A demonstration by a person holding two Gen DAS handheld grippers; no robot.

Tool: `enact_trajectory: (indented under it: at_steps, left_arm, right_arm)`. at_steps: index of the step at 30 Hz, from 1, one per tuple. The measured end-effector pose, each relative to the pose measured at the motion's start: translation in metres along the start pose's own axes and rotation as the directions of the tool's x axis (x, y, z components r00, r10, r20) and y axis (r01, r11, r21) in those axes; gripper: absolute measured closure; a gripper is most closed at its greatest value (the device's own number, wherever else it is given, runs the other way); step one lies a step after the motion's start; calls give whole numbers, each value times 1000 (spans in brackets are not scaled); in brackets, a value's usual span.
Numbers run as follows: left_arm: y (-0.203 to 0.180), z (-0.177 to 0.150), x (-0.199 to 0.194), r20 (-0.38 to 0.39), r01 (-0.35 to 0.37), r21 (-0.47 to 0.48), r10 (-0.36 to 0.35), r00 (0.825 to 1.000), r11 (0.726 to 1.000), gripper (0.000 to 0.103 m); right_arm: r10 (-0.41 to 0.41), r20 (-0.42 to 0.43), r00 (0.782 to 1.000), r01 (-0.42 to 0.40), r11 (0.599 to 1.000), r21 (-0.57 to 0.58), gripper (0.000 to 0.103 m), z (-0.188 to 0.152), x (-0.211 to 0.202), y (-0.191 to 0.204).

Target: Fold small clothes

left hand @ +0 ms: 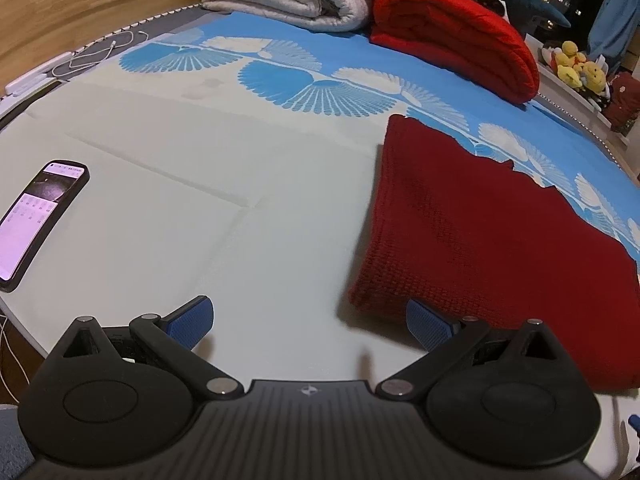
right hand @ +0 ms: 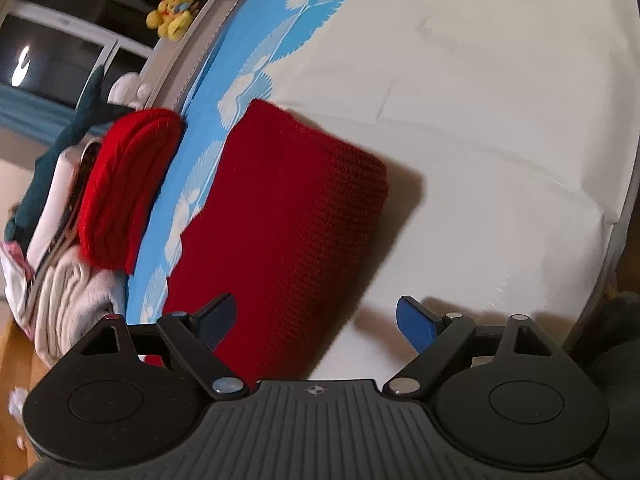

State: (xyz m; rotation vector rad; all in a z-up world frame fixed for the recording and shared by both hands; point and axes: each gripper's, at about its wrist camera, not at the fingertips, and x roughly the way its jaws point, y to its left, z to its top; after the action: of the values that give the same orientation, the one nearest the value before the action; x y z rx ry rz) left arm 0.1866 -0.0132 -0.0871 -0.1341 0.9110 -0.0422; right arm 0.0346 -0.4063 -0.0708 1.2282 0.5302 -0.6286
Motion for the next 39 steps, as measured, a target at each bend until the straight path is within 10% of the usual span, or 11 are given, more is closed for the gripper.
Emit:
enact_trajectory:
  at_steps: [25,26,27,28,33,39]
  left_arm:
    - [4,6,11,-43,5,-46,-7,999,999,0]
    - [5,6,11,-42,3,-48,-5,999,999,0]
    - [6,6,11,-40,-1,-50,-1,999,999,0]
    - [7,7,12,-40,-7,-54,5,999,999,0]
    - [13,13,14,-37,-22,-93,19,999,995,0]
    - [12,21,22,-56,-33,-125,26,998,992,0]
  right_arm:
    - [47,76,996,-65,965,255,21,19,65,-2]
    - [34,86,996,-54,971,234,34,19,67,1]
    - [-9,100,995,-10,983,185,71,19,67,6]
    - [-13,109,994,-4,987,158,79,19,67,5]
    - [46,170,984,-58,996,65,84,15,54,25]
    - [-62,158,986,51,996,73,84,16,66,19]
